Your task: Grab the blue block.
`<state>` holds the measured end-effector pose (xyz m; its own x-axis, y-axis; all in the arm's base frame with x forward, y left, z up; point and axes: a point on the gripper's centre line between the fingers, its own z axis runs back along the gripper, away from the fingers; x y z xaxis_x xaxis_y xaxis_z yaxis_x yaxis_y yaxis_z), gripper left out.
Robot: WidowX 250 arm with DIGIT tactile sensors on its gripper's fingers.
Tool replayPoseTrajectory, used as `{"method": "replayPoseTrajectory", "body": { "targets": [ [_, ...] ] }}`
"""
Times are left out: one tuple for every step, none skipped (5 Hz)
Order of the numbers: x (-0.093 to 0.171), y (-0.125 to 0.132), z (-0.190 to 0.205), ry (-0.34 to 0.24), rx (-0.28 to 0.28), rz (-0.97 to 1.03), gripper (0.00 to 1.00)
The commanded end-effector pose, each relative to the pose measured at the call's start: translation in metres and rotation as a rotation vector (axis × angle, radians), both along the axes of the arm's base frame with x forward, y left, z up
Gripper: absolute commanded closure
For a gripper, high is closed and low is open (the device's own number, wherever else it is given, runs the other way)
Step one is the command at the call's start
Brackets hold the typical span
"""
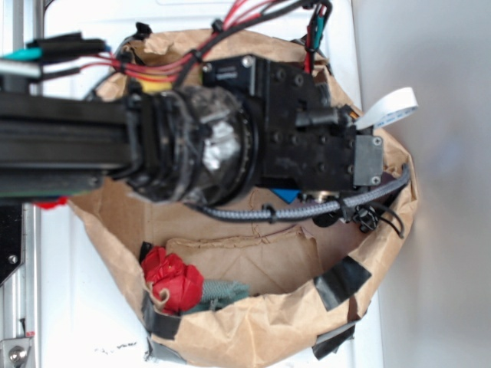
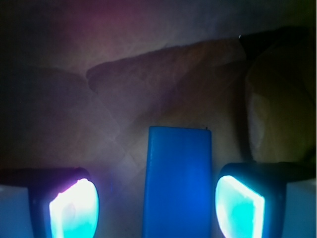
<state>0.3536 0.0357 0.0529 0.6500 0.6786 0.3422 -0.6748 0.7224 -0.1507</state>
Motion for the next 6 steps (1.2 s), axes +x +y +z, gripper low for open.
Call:
{"method": "replayPoseTrajectory", "body": {
  "targets": [
    [-0.0029, -0.0098, -0.0037, -0.032, 0.079, -0.039, 0.0],
    [-0.0091, -0.0139, -0.0096, -0.035, 0.115, -0.066, 0.0],
    [-0.0073, -0.0126, -0.0098, -0.042, 0.14, -0.078, 0.0],
    [-0.0053, -0.0115, -0.0085, -0.052, 0.157, -0.082, 1.0],
    [-0.0045, -0.0109, -0.0079, -0.062, 0.179, -0.097, 1.0],
    [-0.0037, -0.0096, -0.0076, -0.082, 0.196, -0.097, 1.0]
  ]
}}
